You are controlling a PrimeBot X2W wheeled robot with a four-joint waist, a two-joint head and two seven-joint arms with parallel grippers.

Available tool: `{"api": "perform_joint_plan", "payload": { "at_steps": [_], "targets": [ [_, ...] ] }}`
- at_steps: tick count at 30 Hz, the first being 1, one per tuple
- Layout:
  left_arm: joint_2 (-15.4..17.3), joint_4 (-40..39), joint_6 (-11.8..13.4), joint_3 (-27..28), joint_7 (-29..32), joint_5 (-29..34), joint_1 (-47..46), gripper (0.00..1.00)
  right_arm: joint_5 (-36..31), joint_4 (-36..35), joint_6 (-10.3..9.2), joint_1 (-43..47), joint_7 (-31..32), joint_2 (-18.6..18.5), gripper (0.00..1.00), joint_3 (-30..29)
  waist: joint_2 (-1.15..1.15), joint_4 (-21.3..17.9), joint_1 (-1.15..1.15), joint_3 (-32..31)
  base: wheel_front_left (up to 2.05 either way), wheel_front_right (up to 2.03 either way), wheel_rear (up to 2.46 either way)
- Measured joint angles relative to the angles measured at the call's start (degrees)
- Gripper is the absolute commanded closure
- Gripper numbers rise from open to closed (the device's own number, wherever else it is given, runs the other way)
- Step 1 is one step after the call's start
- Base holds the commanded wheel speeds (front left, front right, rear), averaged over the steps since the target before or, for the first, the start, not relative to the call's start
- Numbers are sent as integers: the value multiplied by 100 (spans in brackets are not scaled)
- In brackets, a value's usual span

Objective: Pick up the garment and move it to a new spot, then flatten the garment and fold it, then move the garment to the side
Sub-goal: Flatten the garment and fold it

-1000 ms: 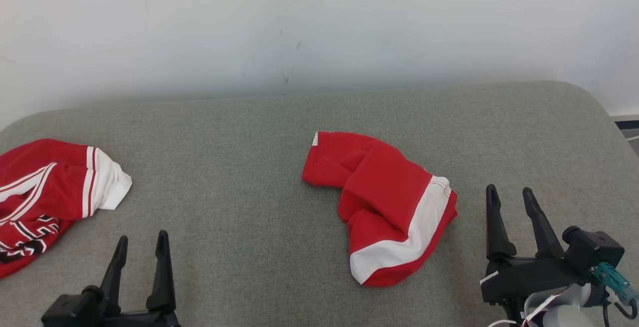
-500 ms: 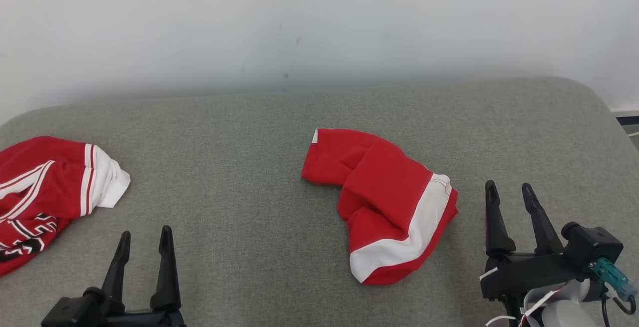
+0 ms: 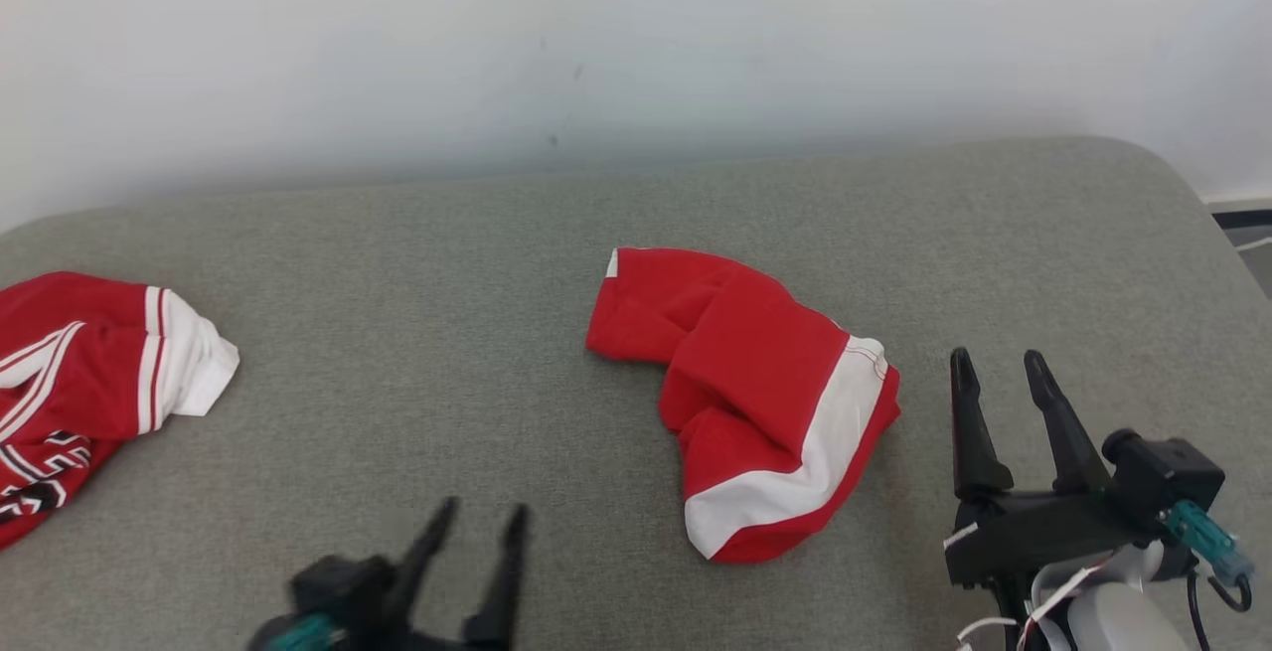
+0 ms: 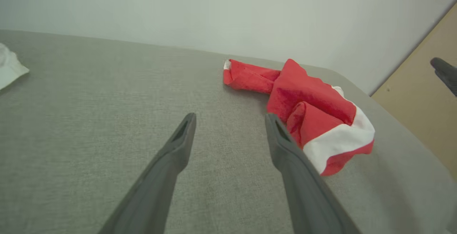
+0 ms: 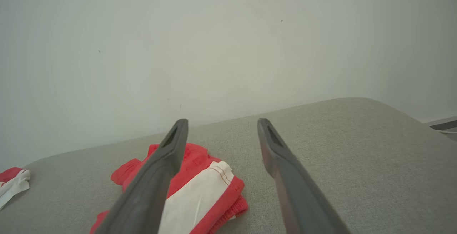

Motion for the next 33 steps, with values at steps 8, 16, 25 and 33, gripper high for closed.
{"api": "perform_joint_plan", "payload": {
  "at_steps": [8, 16, 25, 33],
  "targets": [
    [-346, 697, -461, -789, 679, 53, -707, 0, -64, -7, 32, -137, -14, -89, 0, 25, 0, -215, 0, 78, 0, 0, 0],
    [-433, 1503, -554, -1085, 1224, 85, -1082, 0, -100, -35, 33, -133, -15, -156, 0, 34, 0, -621, 0, 201, 0, 0, 0],
    [-533, 2095, -563, -1223, 1438, 154, -1504, 0, -101, -64, 48, -137, -16, -187, 0, -3, 0, -956, 0, 408, 0, 0, 0],
    [-565, 2393, -610, -1278, 1404, -73, -1701, 6, -102, -87, 48, -136, -19, -234, 0, -56, 0, -991, 0, 486, 0, 0, 0]
  ]
}}
